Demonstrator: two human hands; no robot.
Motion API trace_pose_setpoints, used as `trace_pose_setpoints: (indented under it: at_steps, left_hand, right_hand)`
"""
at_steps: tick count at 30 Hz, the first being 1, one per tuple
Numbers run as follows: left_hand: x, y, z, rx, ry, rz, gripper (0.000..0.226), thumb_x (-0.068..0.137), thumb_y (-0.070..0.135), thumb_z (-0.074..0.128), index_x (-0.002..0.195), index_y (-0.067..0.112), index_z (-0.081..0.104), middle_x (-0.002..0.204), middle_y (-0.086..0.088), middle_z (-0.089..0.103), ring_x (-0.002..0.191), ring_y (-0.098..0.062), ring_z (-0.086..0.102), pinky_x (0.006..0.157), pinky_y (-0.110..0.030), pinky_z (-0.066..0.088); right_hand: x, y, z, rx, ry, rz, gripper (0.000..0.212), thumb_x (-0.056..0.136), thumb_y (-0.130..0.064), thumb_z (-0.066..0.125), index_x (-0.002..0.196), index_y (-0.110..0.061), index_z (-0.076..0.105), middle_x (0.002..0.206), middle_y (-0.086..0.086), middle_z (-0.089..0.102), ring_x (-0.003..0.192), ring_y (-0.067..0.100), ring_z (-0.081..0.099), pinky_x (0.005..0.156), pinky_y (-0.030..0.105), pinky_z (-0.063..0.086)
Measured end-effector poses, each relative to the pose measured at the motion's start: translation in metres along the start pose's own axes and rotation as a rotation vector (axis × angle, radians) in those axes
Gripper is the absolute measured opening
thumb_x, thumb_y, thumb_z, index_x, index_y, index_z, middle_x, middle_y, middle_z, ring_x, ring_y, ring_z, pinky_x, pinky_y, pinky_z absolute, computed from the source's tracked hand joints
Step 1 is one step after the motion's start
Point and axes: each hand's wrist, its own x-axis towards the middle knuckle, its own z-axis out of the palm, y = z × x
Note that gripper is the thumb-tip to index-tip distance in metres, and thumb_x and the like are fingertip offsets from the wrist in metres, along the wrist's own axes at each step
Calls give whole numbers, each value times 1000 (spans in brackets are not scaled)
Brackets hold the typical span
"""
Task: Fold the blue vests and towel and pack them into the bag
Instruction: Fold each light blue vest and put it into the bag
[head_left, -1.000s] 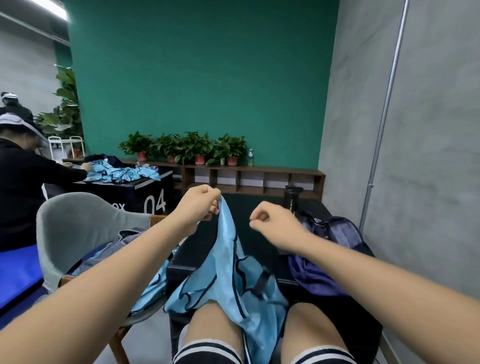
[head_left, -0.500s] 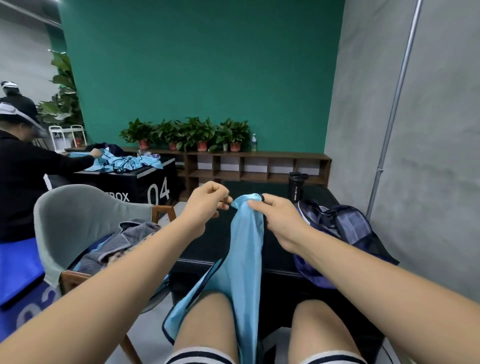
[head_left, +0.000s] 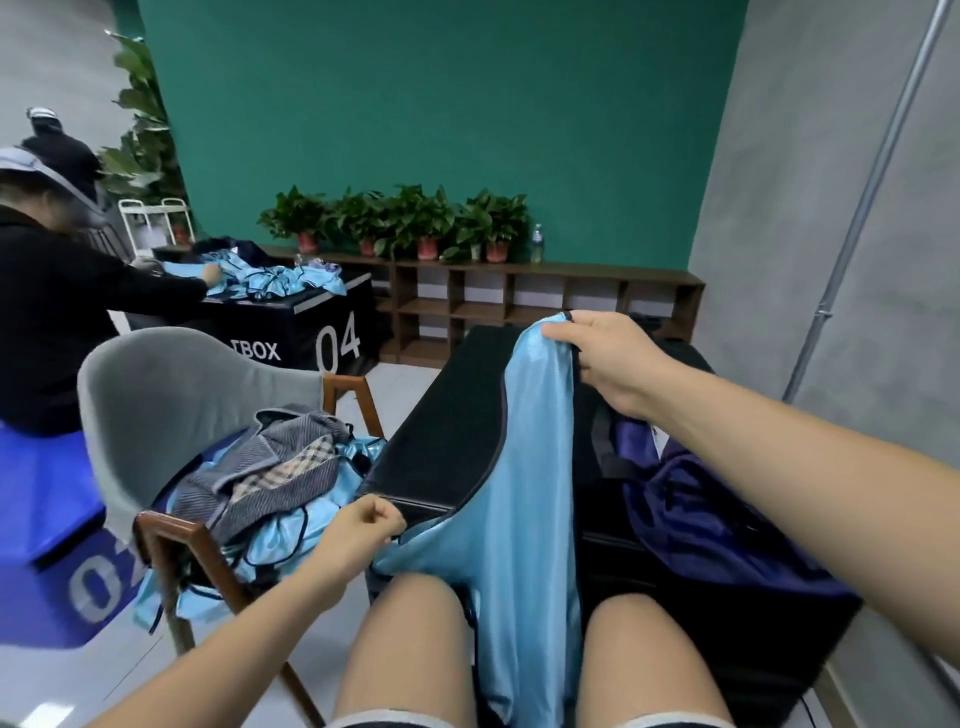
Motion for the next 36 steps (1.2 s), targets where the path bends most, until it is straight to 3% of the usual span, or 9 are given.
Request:
trace_pose_setpoints:
  at_steps: [5,10,13,19,23,28,30,33,36]
  left_hand:
    - [2,-40,-9,-54,70,-145,12,92,10,66,82,16,62,71,4,61,68,-14,52,51,-23,32]
    - [3,-54,8,-105,-40,-350,22,100,39,66,85,24,58,68,8,54,65,-13,45,59,-31,24]
    - [6,-49,24,-117,-137,-356,28,100,41,67,80,23,59,66,6,50,55,-10,41,57,-30,26]
    - [19,-40,41,-115,-133,-389,39,92,45,76,67,19,61,63,-1,48,47,-14,35,47,-25,26]
    - [24,-31,45,-139,-189,-340,34,94,30,76,62,20,69,66,-2,47,53,-14,40,47,-24,28]
    - [39,6,28,-361,-111,-240,25,96,29,73,76,25,59,69,3,44,58,-11,45,66,-28,42]
    - [48,29,16,-470,-109,-206,15,97,32,71,89,19,67,72,1,60,62,-13,54,73,-31,48]
    - [68,59,3,-545,-124,-121,36,100,36,66,122,9,72,116,-7,79,102,-25,72,92,-38,51]
    - [95,88,-5,-574,-123,-44,42,103,37,62,130,6,70,122,-7,78,111,-28,69,101,-42,50]
  right_hand:
    - [13,-8,-4,-15,11,-24,13,96,-19,74,103,-10,80,112,15,79,90,21,71,85,38,51]
    - [16,-9,-5,-34,10,-27,13,96,-19,74,104,-12,80,113,14,79,91,20,71,87,38,50]
    - [18,-9,-4,-35,16,-28,11,96,-19,74,103,-13,80,112,12,80,90,19,71,84,36,50]
    - [21,-9,-5,-49,18,-29,13,92,-23,77,99,-13,80,112,15,79,91,20,69,86,39,47]
    - [21,-10,-8,-53,10,-37,10,93,-24,77,96,-15,80,109,12,80,91,20,70,86,38,48]
    - [26,-6,-16,-76,16,-22,30,76,-39,80,94,-15,79,113,11,79,97,22,65,88,43,45]
    - [29,-3,-21,-55,21,-20,30,80,-37,79,99,-15,80,115,11,79,99,23,68,91,43,47]
    - [39,7,-33,-13,45,-15,18,92,-27,77,105,-15,81,112,9,80,95,21,70,91,40,49]
    - [58,21,-48,9,72,1,12,95,-26,75,100,-19,82,110,6,80,93,21,69,87,40,50]
